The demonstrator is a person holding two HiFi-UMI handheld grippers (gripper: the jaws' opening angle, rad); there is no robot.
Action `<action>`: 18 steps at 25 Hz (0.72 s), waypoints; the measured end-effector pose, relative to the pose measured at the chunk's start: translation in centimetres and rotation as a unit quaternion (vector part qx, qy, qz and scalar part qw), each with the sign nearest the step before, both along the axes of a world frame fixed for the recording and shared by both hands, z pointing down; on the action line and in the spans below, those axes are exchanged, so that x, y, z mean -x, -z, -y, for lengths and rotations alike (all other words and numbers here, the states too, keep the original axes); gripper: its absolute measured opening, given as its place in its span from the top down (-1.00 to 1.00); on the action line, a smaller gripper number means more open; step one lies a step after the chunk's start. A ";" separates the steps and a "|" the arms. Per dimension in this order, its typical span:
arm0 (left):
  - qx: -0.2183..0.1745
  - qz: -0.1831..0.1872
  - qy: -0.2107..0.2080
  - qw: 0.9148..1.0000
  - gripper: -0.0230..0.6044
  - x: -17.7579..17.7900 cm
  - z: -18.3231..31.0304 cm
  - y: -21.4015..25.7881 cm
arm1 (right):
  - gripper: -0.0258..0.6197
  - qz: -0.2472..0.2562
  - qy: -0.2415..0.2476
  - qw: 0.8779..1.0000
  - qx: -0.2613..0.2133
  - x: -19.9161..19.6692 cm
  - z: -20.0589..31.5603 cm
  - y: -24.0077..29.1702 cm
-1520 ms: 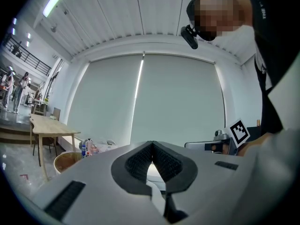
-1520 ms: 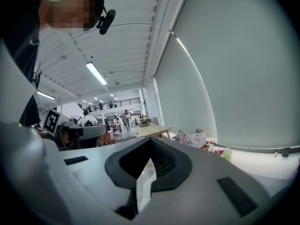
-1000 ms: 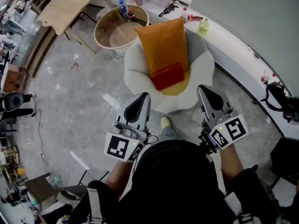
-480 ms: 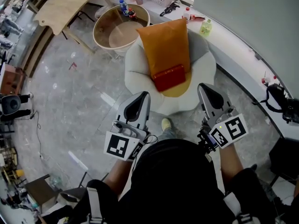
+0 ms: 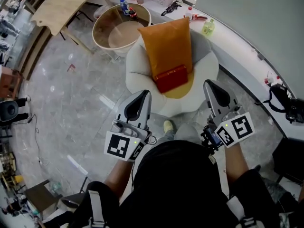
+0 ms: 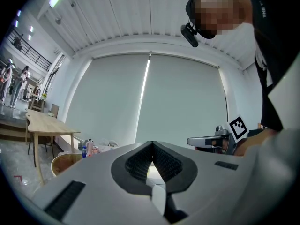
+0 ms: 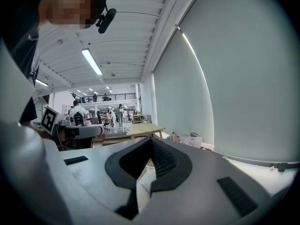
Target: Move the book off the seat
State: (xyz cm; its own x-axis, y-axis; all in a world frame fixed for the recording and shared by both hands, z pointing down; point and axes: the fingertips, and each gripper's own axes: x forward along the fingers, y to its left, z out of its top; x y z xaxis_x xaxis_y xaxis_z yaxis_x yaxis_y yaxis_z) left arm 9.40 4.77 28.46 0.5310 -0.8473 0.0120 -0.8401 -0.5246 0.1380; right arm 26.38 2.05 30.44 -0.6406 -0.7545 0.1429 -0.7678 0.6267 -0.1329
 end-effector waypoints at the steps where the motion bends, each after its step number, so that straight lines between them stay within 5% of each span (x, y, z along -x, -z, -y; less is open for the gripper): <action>1: -0.002 0.004 0.001 1.000 0.90 0.2 0.0 0.0 | 0.89 0.000 0.000 1.000 -0.002 0.0 0.1 0.2; 18: -0.019 -0.002 0.022 1.000 0.90 0.4 1.0 1.1 | 0.89 -0.015 0.030 0.999 -0.018 0.7 2.7 0.8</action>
